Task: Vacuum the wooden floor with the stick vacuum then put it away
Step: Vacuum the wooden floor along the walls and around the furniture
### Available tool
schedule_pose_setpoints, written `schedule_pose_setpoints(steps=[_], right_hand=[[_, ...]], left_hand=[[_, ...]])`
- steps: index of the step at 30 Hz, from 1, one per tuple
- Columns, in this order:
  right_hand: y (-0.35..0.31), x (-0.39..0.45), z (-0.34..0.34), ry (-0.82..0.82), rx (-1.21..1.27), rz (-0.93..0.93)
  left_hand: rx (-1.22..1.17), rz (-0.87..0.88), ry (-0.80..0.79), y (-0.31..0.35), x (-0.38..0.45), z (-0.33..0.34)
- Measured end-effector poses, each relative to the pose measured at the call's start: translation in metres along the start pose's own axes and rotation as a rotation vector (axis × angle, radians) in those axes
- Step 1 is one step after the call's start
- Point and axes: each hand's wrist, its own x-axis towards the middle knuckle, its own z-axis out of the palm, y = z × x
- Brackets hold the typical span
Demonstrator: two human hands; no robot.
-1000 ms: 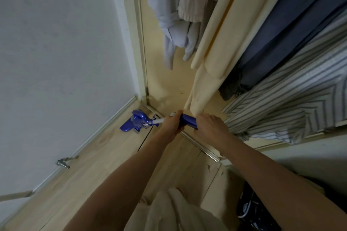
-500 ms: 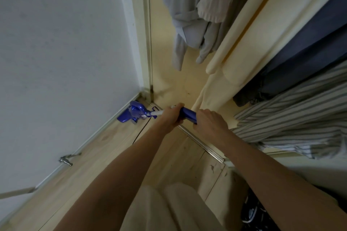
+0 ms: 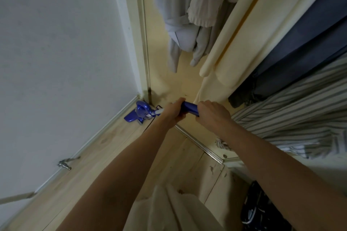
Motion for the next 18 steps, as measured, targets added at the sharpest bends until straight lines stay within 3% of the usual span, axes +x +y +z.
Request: schedule_pose_setpoints(steps=[9, 18], right_hand=[[0.004, -0.003, -0.013, -0.014, -0.06, -0.094], [-0.018, 0.013, 0.007, -0.004, 0.049, -0.042]], left_hand=[[-0.136, -0.015, 0.042, -0.005, -0.007, -0.001], [-0.089, 0.006, 0.105, 0.005, 0.007, -0.014]])
